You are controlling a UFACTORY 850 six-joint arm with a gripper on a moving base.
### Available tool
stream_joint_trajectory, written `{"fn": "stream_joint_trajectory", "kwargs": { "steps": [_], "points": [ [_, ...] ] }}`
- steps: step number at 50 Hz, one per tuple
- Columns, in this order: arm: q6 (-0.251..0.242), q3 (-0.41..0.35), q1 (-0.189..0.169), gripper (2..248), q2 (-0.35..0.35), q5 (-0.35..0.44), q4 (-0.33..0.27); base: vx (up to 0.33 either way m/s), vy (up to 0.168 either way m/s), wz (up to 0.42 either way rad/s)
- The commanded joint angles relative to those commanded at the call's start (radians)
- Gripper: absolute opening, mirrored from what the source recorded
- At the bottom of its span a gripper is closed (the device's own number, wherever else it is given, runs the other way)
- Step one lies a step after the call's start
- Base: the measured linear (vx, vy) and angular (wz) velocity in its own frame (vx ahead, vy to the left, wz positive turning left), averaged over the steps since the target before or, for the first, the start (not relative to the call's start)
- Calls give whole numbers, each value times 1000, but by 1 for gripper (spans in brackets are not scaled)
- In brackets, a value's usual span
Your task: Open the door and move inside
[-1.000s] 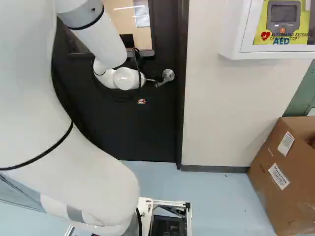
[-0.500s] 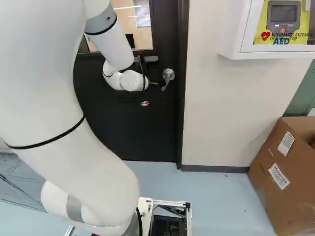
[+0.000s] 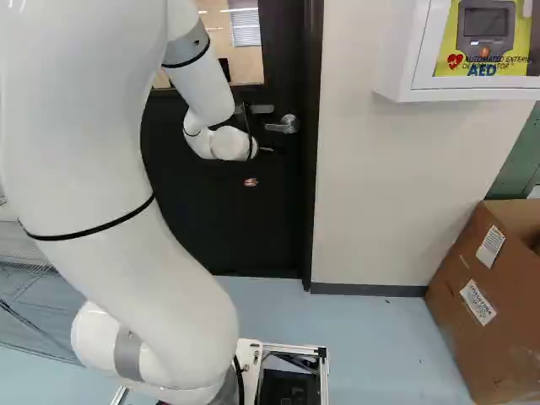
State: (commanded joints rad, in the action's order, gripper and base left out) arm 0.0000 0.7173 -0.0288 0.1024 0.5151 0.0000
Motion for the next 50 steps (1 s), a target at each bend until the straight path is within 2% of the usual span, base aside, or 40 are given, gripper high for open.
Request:
{"fn": "stream_joint_trajectory", "kwargs": {
  "steps": [10,17,50],
  "points": [
    [0,1,0,247,2,0,6,0,0,0],
    [0,15,2,247,14,0,42,0,0,0],
    [0,140,61,247,126,0,375,0,0,0]
  ]
}}
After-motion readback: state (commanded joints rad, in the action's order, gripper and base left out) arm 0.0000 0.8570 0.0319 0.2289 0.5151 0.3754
